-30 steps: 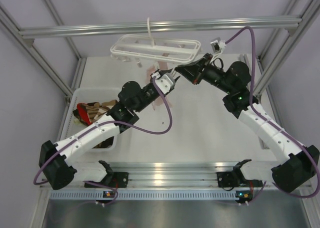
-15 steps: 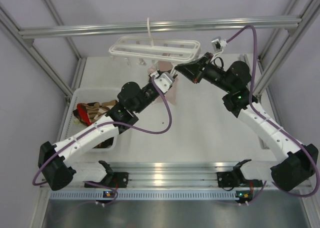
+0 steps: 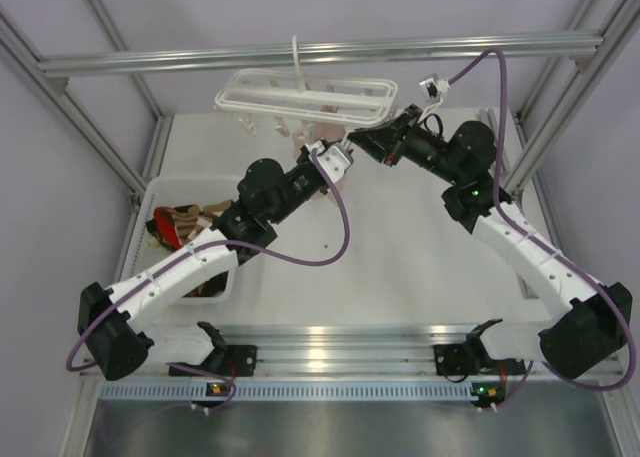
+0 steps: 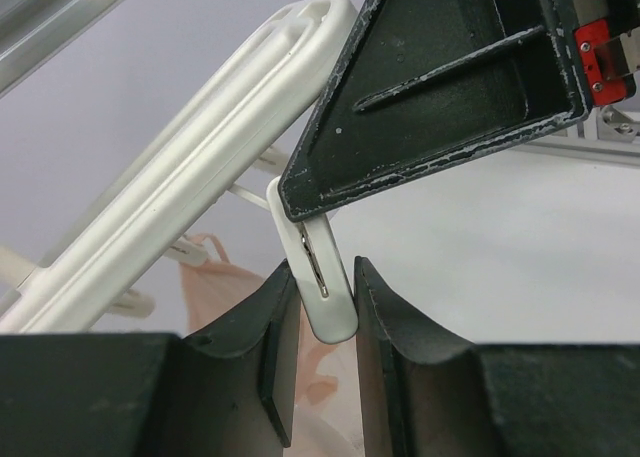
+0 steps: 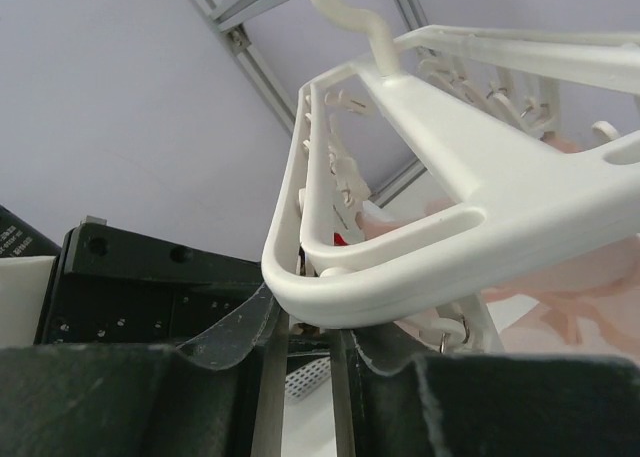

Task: Clip the socks to the hanger
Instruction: Open the clamp at the hanger.

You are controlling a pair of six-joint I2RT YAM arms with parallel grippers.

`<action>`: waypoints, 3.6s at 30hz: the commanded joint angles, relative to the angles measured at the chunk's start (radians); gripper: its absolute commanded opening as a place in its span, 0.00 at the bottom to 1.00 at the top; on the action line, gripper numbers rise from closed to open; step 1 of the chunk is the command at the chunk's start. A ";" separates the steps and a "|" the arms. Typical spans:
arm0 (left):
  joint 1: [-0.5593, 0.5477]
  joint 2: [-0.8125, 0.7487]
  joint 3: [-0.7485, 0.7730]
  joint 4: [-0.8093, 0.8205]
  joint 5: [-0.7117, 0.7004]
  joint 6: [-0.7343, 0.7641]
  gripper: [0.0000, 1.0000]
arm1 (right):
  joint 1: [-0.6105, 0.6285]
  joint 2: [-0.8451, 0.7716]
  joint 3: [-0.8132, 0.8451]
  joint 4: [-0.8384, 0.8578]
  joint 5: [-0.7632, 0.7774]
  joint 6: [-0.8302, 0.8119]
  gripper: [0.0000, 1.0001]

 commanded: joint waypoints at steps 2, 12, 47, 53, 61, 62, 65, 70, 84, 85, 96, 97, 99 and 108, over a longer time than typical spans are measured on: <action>-0.046 0.023 0.037 -0.062 0.207 0.007 0.00 | 0.024 0.034 0.039 0.009 0.025 0.004 0.21; -0.049 0.018 0.042 -0.067 0.253 -0.002 0.00 | 0.033 0.053 0.042 0.025 0.027 0.033 0.31; 0.104 -0.162 -0.003 -0.067 0.250 -0.279 0.56 | 0.012 0.013 -0.060 0.223 -0.030 0.194 0.00; 0.052 -0.108 0.003 -0.018 0.170 -0.115 0.54 | 0.016 -0.003 -0.088 0.252 -0.010 0.172 0.00; 0.000 -0.007 0.086 0.005 0.069 -0.067 0.47 | 0.018 -0.021 -0.113 0.277 -0.003 0.159 0.00; 0.002 0.003 0.095 0.010 0.064 -0.065 0.46 | 0.019 -0.021 -0.114 0.282 -0.007 0.155 0.00; -0.014 0.024 0.108 0.010 0.024 -0.055 0.44 | 0.016 -0.015 -0.120 0.294 -0.015 0.159 0.00; -0.015 0.035 0.109 -0.001 0.010 -0.048 0.38 | 0.016 -0.010 -0.114 0.300 -0.016 0.162 0.00; -0.015 0.027 0.102 -0.036 0.069 -0.044 0.00 | 0.016 -0.001 -0.106 0.257 0.060 0.177 0.46; -0.015 0.026 0.099 -0.038 0.067 -0.041 0.00 | 0.016 0.005 -0.103 0.256 0.065 0.180 0.43; -0.015 0.029 0.109 -0.068 -0.011 -0.103 0.42 | 0.015 0.017 -0.097 0.237 0.070 0.183 0.00; -0.015 0.026 0.126 -0.087 -0.042 -0.132 0.49 | 0.012 0.019 -0.097 0.239 0.065 0.183 0.00; -0.015 0.020 0.138 -0.140 -0.066 -0.163 0.55 | 0.007 0.025 -0.096 0.240 0.048 0.186 0.00; 0.101 -0.134 0.178 -0.393 0.248 -0.382 0.59 | -0.007 0.054 -0.071 0.257 0.000 0.183 0.00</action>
